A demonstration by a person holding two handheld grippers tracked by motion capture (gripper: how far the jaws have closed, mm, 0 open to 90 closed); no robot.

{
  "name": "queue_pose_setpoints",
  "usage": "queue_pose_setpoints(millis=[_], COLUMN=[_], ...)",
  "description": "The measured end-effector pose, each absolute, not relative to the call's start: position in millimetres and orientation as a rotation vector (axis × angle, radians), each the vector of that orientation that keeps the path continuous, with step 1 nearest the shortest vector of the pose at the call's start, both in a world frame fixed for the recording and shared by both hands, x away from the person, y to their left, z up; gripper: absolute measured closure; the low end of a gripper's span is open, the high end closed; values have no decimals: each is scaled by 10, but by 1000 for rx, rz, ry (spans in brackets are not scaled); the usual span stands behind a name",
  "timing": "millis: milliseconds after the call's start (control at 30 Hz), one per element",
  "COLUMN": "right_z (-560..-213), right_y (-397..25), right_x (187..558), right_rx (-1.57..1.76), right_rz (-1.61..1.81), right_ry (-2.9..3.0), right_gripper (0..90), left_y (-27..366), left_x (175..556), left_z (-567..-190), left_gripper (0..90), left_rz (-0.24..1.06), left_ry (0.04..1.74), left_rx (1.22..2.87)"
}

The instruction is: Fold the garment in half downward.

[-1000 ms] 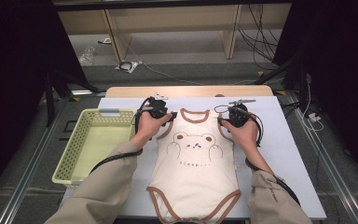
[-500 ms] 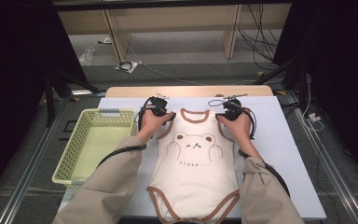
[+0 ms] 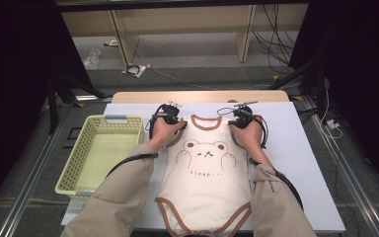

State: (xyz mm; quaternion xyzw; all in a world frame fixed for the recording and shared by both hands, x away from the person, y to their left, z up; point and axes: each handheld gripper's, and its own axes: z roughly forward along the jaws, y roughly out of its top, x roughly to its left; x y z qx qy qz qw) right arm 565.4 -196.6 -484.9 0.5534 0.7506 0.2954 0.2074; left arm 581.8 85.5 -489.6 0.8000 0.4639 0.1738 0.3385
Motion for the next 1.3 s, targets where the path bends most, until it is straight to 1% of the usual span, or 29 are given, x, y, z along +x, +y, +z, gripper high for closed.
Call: queue_pose_setpoints(millis=[133,233,300,400,500,600,767,1100,1300], right_z=[-4862,-4855,-4849,-4851,-4853,-4844,-4839,-4771,-4671], right_y=[-1946,-1925,-1921,-1924,-1926,-1916,-1932,-1953,-1953], right_x=[5628,5634,5639,5641,5635,5633,5633,5596,5565], right_rx=[1533,1549,1563,1579,1587,1586,1582,1551,1525], right_rz=[845,845,848,865,874,866,884,951,980], right_ry=[2087,2090,2092,2088,2079,2079,2076,2028,2001], right_gripper=[742,792,830,854,865,871,874,874,874], left_y=[808,796,807,822,816,829,851,873,910], left_x=[5802,5807,5814,5811,5808,5807,5802,5769,5759], left_z=[-4882,-4876,-4880,-4890,-4886,-4884,-4854,-4726,-4618], left_gripper=[643,695,749,819,859,873,876,876,876], left_rz=[442,434,435,418,418,391,375,386,365], left_ry=[1202,1222,1229,1250,1261,1294,1300,1272,1268], left_rx=[2097,2091,2077,2046,2037,2000,1963,1929,1884])
